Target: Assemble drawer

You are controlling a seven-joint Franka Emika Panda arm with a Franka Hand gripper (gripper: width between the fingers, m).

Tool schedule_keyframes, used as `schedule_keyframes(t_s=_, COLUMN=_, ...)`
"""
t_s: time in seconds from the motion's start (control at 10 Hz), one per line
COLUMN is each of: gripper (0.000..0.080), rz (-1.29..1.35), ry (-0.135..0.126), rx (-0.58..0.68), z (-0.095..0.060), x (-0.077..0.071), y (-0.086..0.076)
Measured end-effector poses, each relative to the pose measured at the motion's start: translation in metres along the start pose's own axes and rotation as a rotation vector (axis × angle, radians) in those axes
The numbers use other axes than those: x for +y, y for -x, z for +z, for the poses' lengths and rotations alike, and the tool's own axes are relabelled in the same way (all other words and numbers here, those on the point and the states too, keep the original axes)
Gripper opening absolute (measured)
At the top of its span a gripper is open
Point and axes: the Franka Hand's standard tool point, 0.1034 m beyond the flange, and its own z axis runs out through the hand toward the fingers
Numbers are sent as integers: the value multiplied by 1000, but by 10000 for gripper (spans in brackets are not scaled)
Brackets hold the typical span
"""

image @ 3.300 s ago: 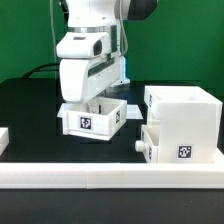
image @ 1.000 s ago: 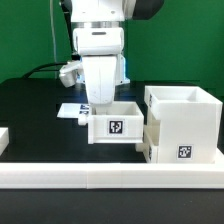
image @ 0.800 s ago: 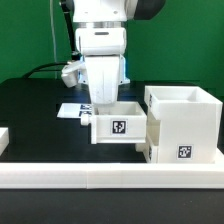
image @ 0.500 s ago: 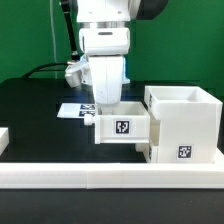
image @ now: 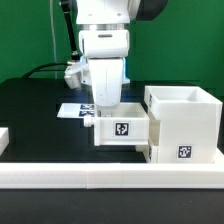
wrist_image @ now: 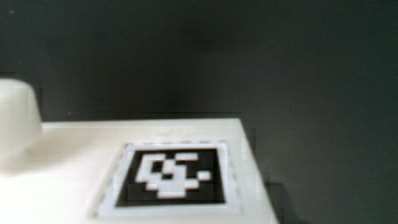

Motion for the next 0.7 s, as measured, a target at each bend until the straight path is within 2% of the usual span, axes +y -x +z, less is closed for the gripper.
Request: schedule_keyframes(t_s=0.7, gripper=42, rz=14, ry=-10, rx=2, z=3, x=-2, y=-9)
